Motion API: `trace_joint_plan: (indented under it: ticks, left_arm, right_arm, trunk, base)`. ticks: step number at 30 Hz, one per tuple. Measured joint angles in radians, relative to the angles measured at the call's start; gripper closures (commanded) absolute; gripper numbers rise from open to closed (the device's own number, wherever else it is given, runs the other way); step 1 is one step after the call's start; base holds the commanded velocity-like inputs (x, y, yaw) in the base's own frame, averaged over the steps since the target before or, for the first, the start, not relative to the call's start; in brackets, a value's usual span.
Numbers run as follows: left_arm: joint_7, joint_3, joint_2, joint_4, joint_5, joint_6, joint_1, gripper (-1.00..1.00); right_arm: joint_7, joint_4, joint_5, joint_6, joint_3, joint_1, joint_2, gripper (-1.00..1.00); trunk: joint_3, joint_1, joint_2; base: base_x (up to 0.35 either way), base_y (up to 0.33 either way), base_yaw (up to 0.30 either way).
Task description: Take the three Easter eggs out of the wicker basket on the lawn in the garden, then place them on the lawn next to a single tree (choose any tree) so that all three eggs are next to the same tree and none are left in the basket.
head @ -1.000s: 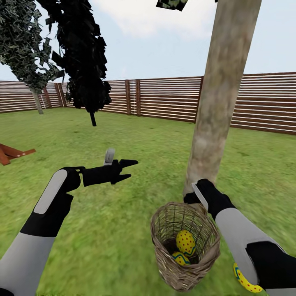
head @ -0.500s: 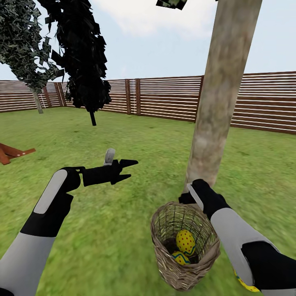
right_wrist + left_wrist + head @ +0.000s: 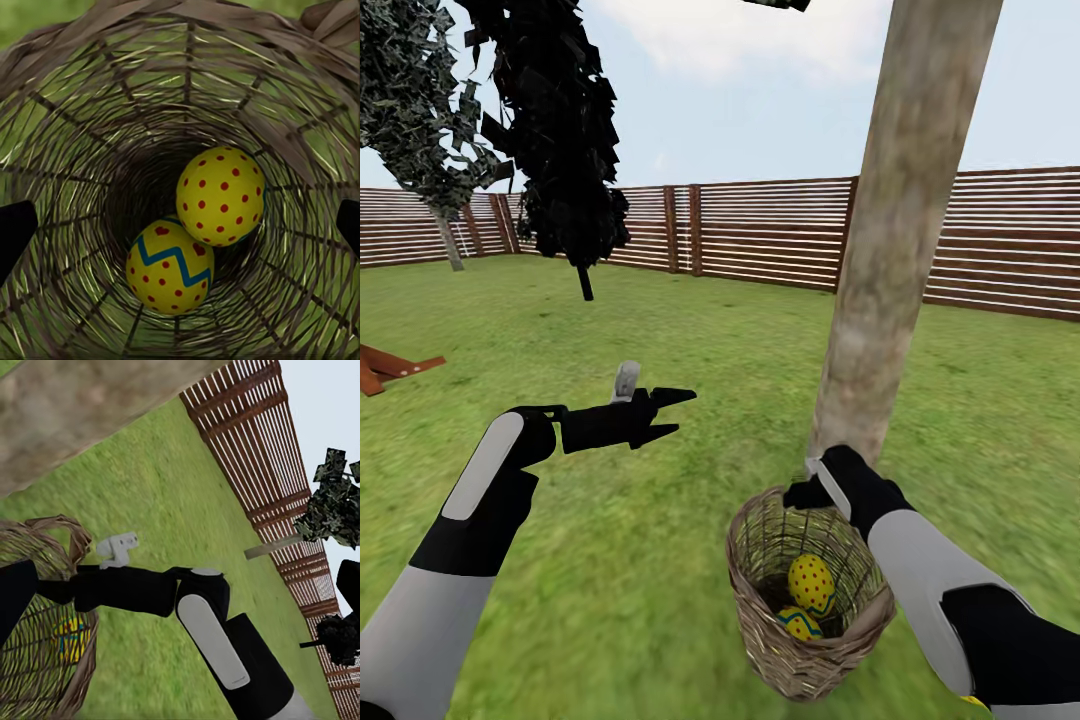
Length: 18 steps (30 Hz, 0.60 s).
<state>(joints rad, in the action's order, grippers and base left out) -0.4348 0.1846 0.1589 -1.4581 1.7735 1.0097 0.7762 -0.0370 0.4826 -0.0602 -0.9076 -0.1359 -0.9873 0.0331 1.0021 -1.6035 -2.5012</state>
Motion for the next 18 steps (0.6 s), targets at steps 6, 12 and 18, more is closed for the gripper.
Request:
trace_joint_plan:
  ticks: [6, 12, 18]
  left_arm:
    - [0.0, 0.0, 0.0, 0.0, -0.001, 0.0, 0.0, -1.0]
    - [0.0, 0.0, 0.0, 0.0, -0.001, 0.0, -0.001, -1.0]
    - [0.0, 0.0, 0.0, 0.0, -0.001, 0.0, 0.0, -1.0]
  right_arm:
    - [0.003, -0.013, 0.004, 0.003, 0.0, 0.0, -0.007, -1.0]
    - [0.002, -0.021, -0.001, 0.007, 0.001, 0.0, -0.002, -1.0]
    - [0.002, -0.061, -0.001, 0.048, 0.002, 0.0, 0.0, -1.0]
  trunk:
    - [0.015, -0.002, -0.001]
    - [0.027, -0.003, -0.002]
    - [0.05, -0.006, -0.003]
  base:
    - [0.0, 0.0, 0.0]
    - [0.0, 0.0, 0.0]
    - [0.0, 0.0, 0.0]
